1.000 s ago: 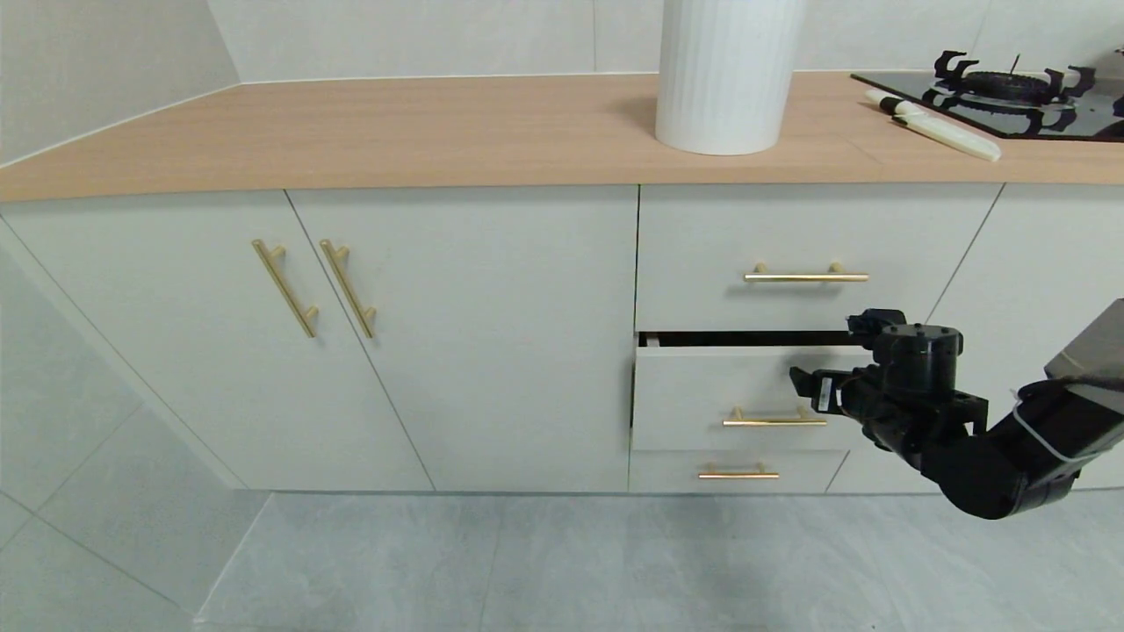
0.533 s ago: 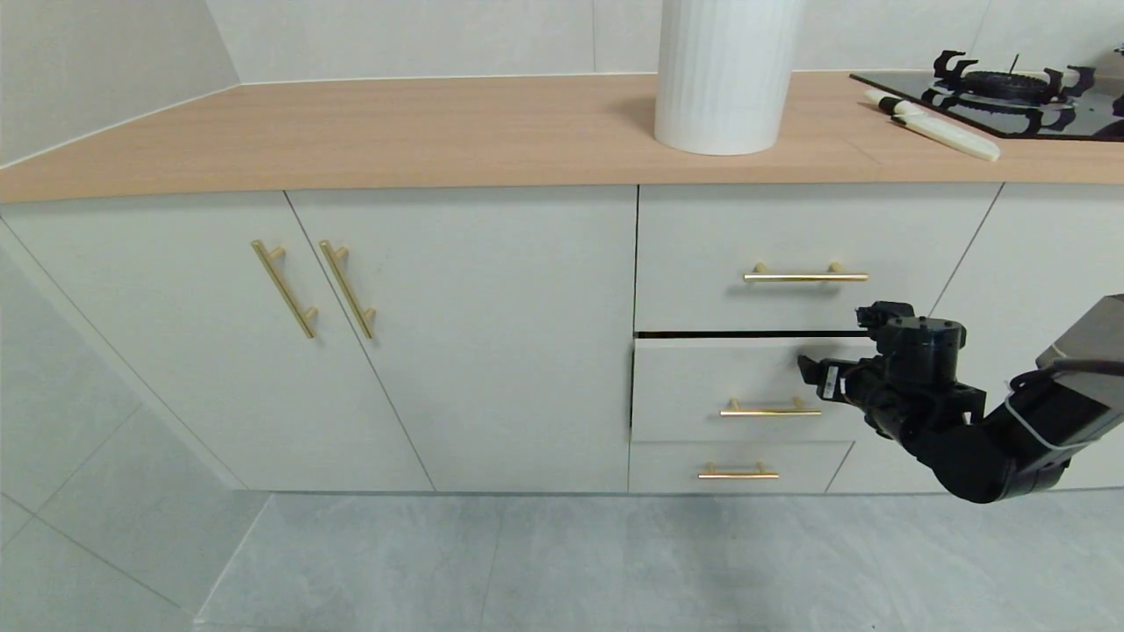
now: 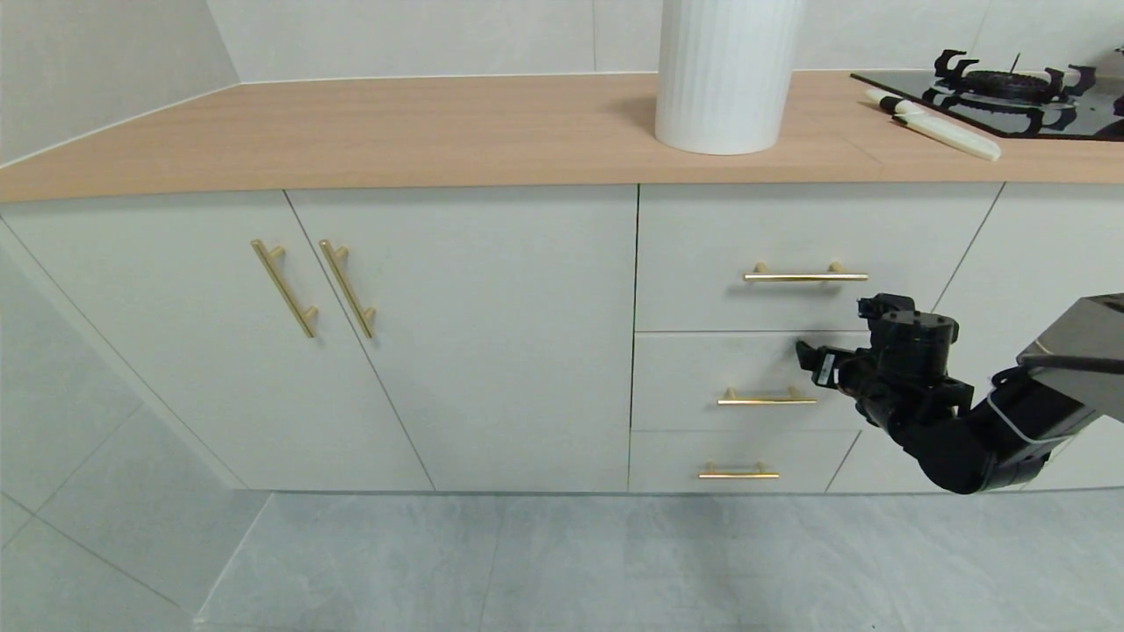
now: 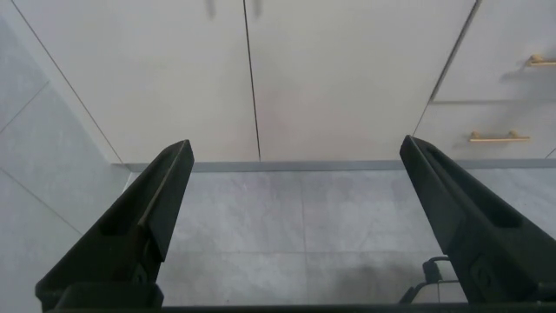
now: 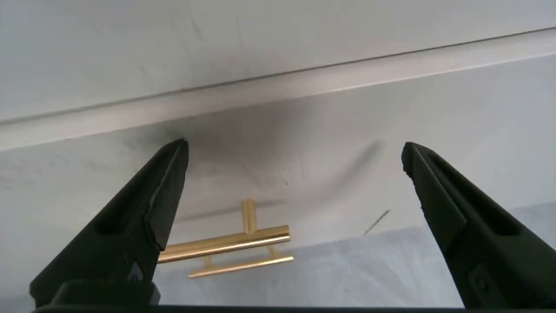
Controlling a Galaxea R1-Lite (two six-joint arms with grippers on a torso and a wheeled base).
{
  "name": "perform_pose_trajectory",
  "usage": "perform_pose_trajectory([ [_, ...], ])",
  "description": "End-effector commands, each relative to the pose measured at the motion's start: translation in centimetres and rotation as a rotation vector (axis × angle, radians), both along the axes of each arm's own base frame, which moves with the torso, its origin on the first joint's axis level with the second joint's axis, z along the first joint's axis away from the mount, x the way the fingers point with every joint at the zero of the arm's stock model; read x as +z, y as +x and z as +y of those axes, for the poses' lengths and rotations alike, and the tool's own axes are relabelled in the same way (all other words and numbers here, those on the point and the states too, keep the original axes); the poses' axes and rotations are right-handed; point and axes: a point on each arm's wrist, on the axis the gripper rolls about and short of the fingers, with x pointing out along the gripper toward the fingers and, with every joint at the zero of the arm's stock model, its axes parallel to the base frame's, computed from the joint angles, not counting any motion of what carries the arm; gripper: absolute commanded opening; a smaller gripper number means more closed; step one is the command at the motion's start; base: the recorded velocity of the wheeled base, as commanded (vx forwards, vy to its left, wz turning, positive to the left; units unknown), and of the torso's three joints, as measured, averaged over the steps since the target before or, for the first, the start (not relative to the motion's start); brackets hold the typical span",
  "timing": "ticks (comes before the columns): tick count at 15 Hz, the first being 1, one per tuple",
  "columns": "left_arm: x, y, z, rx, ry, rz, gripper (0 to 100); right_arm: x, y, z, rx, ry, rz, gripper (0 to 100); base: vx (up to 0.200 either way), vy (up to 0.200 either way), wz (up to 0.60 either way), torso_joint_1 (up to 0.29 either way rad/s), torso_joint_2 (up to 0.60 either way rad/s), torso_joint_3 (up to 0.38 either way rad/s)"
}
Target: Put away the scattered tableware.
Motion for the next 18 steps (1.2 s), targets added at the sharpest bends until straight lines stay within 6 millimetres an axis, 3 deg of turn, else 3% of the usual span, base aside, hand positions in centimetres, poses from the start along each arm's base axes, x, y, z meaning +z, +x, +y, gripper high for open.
perform_pose_trajectory([
  [1,0.0,0.0,0.0,0.0,0.0,0.0,100,0.06,0.15,-0.02,-0.002,0.004,-0.005,100,0.0,0.0,0.0,0.0,0.0,0.0],
  [18,0.0,0.01,0.0,0.0,0.0,0.002,100,0.17,0.8,0.09,-0.009,0.056,-0.034,100,0.0,0.0,0.0,0.0,0.0,0.0],
])
